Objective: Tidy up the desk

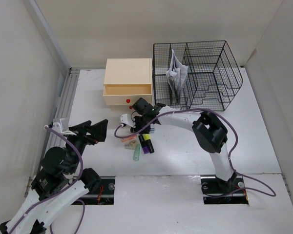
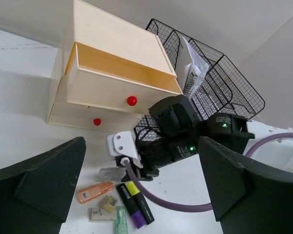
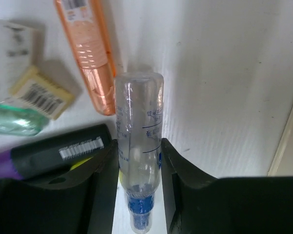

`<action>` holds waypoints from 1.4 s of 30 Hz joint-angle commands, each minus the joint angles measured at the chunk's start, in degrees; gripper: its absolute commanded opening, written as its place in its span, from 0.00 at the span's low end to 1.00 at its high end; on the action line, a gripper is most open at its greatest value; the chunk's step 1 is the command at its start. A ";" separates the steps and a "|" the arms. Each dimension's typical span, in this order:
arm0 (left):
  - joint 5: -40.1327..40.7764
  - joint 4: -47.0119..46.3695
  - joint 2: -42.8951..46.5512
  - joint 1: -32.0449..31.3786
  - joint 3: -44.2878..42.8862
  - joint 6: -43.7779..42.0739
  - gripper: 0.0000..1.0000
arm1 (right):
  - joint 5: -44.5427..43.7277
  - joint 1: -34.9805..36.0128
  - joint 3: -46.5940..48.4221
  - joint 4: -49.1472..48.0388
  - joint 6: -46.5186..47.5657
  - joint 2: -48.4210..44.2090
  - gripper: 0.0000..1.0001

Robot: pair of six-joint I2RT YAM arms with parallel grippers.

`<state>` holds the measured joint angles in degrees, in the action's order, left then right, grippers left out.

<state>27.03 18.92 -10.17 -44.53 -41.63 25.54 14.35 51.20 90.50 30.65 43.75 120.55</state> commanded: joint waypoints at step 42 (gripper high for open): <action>-0.92 -2.39 0.33 -0.11 1.11 -0.40 0.99 | -4.08 -3.30 22.00 -3.25 0.11 -12.97 0.19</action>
<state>26.96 18.76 -9.54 -44.53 -40.73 25.54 5.06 47.79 108.25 25.47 42.15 107.85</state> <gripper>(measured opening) 0.986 0.406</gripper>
